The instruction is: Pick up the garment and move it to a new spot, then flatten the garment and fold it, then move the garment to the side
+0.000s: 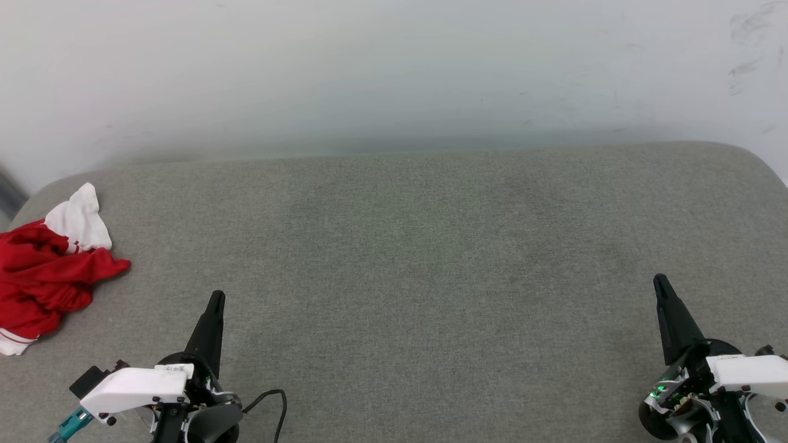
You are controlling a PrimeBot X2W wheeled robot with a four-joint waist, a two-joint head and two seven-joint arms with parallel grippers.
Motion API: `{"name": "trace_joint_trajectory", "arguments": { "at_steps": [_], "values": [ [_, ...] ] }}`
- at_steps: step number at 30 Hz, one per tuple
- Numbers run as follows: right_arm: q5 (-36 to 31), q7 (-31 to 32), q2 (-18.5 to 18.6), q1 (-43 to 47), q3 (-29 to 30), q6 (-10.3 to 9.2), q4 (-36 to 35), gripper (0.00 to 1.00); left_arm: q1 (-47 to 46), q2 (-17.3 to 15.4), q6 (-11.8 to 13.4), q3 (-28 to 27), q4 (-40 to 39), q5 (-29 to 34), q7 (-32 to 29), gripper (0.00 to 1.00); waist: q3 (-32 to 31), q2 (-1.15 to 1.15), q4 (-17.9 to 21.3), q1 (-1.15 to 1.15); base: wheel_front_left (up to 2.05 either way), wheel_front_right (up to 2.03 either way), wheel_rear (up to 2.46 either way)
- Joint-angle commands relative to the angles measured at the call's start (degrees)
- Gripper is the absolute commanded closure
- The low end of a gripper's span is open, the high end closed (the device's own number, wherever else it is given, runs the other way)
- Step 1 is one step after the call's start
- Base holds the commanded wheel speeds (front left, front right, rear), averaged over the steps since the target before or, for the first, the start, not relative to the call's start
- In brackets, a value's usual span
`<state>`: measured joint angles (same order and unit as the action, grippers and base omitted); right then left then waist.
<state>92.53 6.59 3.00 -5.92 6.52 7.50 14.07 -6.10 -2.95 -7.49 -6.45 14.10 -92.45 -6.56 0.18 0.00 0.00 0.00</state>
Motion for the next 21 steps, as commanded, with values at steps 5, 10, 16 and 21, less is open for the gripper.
{"name": "trace_joint_trajectory", "arguments": {
  "at_steps": [5,10,16,21],
  "values": [
    [-0.2,0.0,-0.2,-0.7,0.0,-0.01,0.0,1.00,-0.4,0.1,-0.1,-0.2,0.0,0.1,-0.1,1.00,0.0,0.00,0.0,0.00,0.00,0.00,0.00],
    [-0.2,0.0,-0.2,-0.7,0.0,-0.02,0.0,1.00,-0.4,0.1,-0.1,-0.2,0.0,0.1,-0.1,1.00,0.0,0.00,0.0,0.00,0.00,0.00,0.00],
    [-0.2,0.0,-0.2,-0.7,0.0,-0.02,0.0,1.00,-0.4,0.1,-0.1,-0.2,0.0,0.1,-0.1,1.00,0.0,0.00,0.0,0.00,0.00,0.00,0.00],
    [-0.2,0.0,-0.2,-0.7,0.0,-0.02,0.0,1.00,-0.4,0.1,-0.1,-0.2,0.0,0.1,-0.1,1.00,0.0,0.00,0.0,0.00,0.00,0.00,0.00]
  ]
}}
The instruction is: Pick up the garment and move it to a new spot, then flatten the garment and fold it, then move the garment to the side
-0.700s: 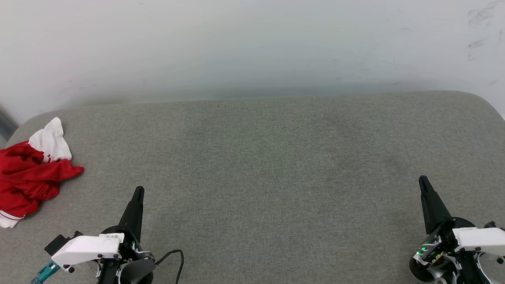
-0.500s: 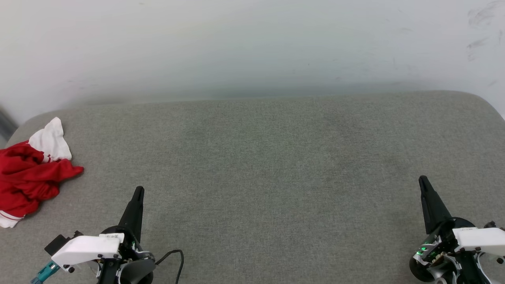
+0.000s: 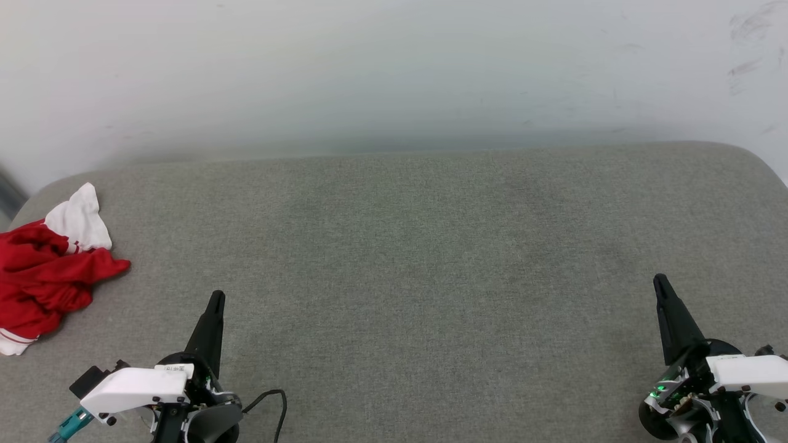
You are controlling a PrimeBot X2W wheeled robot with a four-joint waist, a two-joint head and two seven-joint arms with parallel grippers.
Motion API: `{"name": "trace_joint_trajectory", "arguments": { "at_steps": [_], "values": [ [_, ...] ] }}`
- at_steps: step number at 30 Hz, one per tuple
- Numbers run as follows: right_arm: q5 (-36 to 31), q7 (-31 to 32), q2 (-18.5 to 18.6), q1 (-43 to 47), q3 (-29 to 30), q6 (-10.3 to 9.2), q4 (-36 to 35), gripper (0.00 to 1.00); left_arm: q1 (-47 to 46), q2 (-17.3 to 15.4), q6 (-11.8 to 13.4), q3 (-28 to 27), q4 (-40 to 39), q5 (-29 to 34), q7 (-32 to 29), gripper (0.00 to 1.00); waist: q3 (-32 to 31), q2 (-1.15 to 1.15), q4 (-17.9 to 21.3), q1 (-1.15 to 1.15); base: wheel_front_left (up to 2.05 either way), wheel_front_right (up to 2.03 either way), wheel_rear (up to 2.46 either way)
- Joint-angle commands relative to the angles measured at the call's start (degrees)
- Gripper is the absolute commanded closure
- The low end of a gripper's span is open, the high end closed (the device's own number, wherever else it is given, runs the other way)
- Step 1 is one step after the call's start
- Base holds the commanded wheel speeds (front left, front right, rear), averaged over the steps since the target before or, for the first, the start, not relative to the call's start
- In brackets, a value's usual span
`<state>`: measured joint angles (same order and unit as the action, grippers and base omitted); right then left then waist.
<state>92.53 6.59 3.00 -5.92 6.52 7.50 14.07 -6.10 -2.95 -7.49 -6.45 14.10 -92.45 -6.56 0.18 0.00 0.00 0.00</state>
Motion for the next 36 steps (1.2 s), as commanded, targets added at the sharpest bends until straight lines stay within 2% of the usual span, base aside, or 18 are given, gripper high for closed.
{"name": "trace_joint_trajectory", "arguments": {
  "at_steps": [1,8,9,15,20,26,36],
  "values": [
    [-0.2,0.0,-0.2,-0.7,0.0,-0.02,0.0,1.00,-0.4,0.1,-0.1,-0.2,0.0,0.1,-0.1,1.00,0.0,0.00,0.0,0.00,0.00,0.00,0.00],
    [-0.2,0.0,-0.2,-0.7,0.0,-0.02,0.0,1.00,-0.4,0.1,-0.1,-0.2,0.0,0.1,-0.1,1.00,0.0,0.00,0.0,0.00,0.00,0.00,0.00],
    [-0.2,0.0,-0.2,-0.7,0.0,-0.02,0.0,0.00,-0.4,0.1,-0.1,-0.2,0.0,0.1,-0.1,0.00,0.0,0.00,0.0,0.00,0.00,0.00,0.00],
    [-0.7,-1.1,0.0,1.1,-0.4,-0.01,0.8,0.00,1.1,0.1,0.0,0.5,-0.2,0.6,1.1,0.00,0.0,0.00,0.0,0.00,0.00,0.00,0.00],
    [-3.4,-2.6,0.0,1.4,-0.1,-0.01,0.6,0.00,1.7,0.1,0.0,-0.4,-1.1,3.6,2.6,0.00,0.0,0.00,0.0,0.00,0.00,0.00,0.00],
    [-10.3,-4.2,0.0,1.8,0.5,-0.01,-1.2,0.00,1.8,0.1,1.4,-1.2,-3.2,9.6,4.2,0.00,0.1,0.00,0.1,0.00,0.00,0.00,0.00],
    [-23.3,-6.7,-0.1,2.7,-0.1,-0.01,-5.8,0.00,2.9,0.1,5.3,0.4,-8.2,22.2,6.7,0.00,0.2,0.00,0.0,0.00,0.00,0.00,0.00]
  ]
}}
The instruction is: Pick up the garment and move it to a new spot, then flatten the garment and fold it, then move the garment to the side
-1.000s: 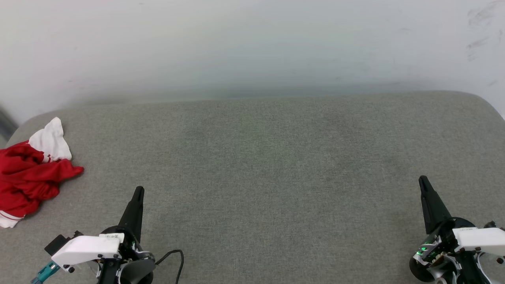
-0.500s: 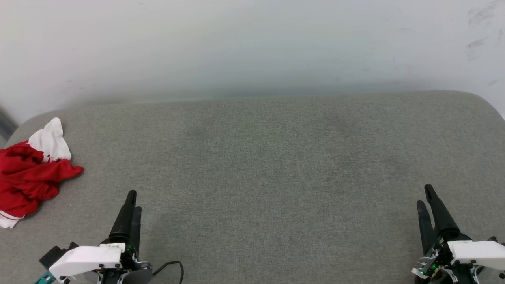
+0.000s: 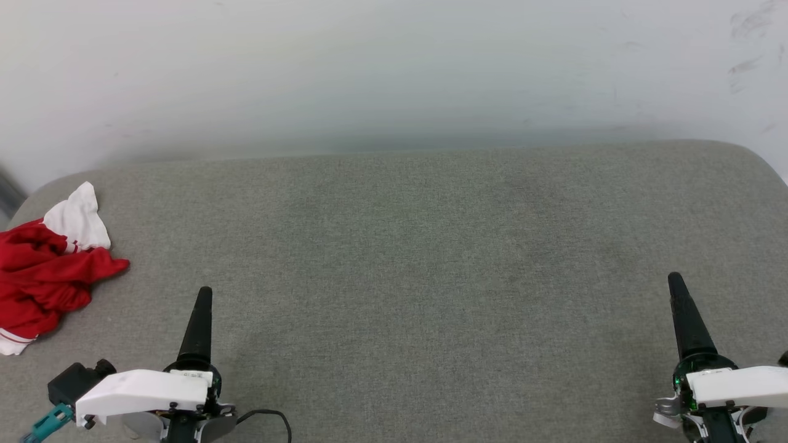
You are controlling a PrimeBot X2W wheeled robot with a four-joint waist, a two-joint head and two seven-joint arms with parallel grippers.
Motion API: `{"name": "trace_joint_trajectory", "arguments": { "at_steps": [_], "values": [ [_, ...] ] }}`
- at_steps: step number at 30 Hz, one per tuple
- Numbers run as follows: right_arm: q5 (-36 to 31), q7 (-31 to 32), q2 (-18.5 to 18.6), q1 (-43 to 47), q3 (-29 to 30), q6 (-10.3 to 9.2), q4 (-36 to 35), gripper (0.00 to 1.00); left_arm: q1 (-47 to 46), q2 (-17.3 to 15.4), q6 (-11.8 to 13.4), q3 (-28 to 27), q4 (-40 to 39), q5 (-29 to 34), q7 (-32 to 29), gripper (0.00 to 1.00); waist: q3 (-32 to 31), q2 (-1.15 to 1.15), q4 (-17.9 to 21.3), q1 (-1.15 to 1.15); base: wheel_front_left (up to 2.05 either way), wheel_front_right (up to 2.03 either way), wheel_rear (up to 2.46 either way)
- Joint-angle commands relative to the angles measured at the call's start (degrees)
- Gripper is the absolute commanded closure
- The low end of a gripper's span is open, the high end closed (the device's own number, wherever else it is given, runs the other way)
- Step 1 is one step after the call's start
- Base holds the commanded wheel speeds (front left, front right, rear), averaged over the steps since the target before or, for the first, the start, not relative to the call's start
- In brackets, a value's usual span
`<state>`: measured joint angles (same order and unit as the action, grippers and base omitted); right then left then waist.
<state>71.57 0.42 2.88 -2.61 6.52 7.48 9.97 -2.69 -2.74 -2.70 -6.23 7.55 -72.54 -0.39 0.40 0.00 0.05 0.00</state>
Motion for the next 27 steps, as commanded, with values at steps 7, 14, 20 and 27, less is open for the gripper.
{"name": "trace_joint_trajectory", "arguments": {
  "at_steps": [7,14,20,27],
  "values": [
    [-12.3,-2.1,0.1,0.3,-1.4,0.01,-4.9,0.00,0.5,-0.1,3.1,1.7,-3.8,11.4,2.1,0.00,0.1,0.00,0.0,0.00,0.00,0.00,0.00],
    [-21.1,-3.6,0.1,1.4,-2.8,0.01,-6.6,0.00,1.5,-0.1,4.7,3.3,-5.1,19.9,3.6,0.00,0.1,0.00,0.0,0.00,0.00,0.00,0.00],
    [-27.1,-4.8,0.1,2.3,-3.3,0.01,-7.0,0.00,2.3,-0.2,5.7,4.4,-6.0,26.0,4.8,0.00,0.1,0.00,-0.1,0.00,0.00,0.00,0.00],
    [-32.9,-6.1,0.0,3.3,-3.6,0.01,-7.1,0.00,3.3,-0.5,6.8,5.8,-6.6,32.4,6.0,0.00,0.1,0.00,0.0,0.00,0.00,0.00,0.00]
  ]
}}
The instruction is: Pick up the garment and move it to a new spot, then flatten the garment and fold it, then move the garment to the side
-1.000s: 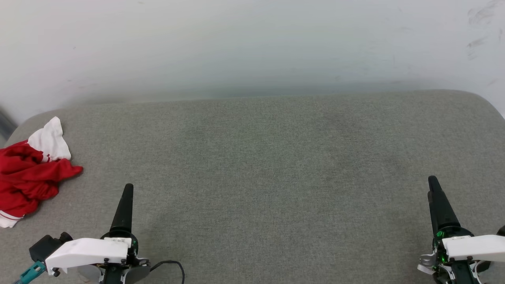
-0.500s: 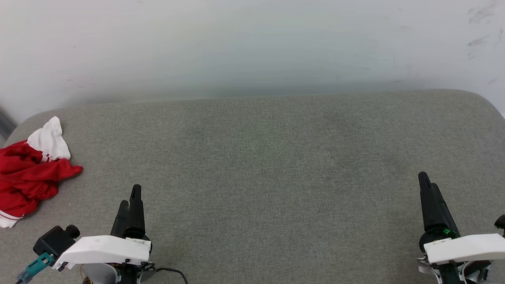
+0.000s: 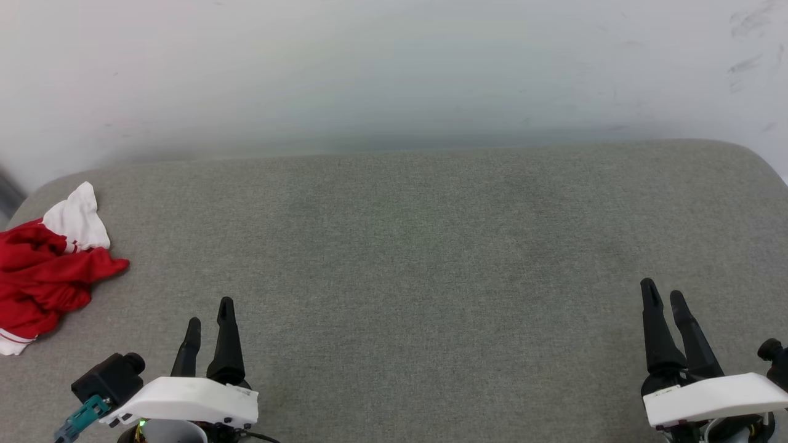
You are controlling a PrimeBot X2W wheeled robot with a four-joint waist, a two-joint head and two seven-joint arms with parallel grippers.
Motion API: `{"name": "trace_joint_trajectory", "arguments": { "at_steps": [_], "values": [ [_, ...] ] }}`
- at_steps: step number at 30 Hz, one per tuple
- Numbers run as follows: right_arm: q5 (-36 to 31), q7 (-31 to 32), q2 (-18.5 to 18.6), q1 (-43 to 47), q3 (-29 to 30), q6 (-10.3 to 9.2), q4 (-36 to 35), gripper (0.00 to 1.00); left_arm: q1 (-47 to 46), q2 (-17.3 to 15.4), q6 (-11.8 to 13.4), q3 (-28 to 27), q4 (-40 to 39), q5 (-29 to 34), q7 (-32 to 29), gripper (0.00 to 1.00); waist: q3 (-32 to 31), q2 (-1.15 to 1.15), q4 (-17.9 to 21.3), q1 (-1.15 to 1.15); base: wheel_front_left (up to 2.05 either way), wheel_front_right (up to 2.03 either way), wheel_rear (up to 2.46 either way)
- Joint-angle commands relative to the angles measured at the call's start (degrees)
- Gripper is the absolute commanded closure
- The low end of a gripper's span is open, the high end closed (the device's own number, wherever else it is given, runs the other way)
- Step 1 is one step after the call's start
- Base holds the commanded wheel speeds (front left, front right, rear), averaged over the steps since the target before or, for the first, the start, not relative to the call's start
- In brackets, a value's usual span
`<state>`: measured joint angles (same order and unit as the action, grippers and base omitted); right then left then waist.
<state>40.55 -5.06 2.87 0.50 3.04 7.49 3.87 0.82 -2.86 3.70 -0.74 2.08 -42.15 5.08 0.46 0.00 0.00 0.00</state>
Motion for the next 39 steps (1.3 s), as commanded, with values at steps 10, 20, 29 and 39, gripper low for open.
{"name": "trace_joint_trajectory", "arguments": {
  "at_steps": [10,20,29,39],
  "values": [
    [-8.3,-2.1,0.1,1.1,-0.8,0.00,-1.6,0.00,0.6,-1.0,1.4,2.4,-2.3,8.5,2.1,0.00,0.1,0.00,0.0,0.00,0.00,0.00,0.00],
    [-14.7,-3.7,0.0,2.1,-1.4,0.00,-2.2,0.00,1.8,-1.5,2.3,3.8,-3.1,14.7,3.7,0.00,0.2,0.00,0.1,0.00,0.00,0.00,0.00],
    [-19.5,-5.0,0.0,3.0,-1.4,0.00,-2.7,0.00,2.5,-1.6,2.1,4.8,-3.5,19.7,5.0,0.00,0.2,0.00,0.0,0.00,0.00,0.00,0.00],
    [-24.4,-6.4,0.0,4.0,-1.7,0.00,-3.1,0.00,3.3,-1.3,0.8,5.2,-3.6,24.3,6.4,0.00,0.3,0.00,0.0,0.00,0.00,0.00,0.00]
  ]
}}
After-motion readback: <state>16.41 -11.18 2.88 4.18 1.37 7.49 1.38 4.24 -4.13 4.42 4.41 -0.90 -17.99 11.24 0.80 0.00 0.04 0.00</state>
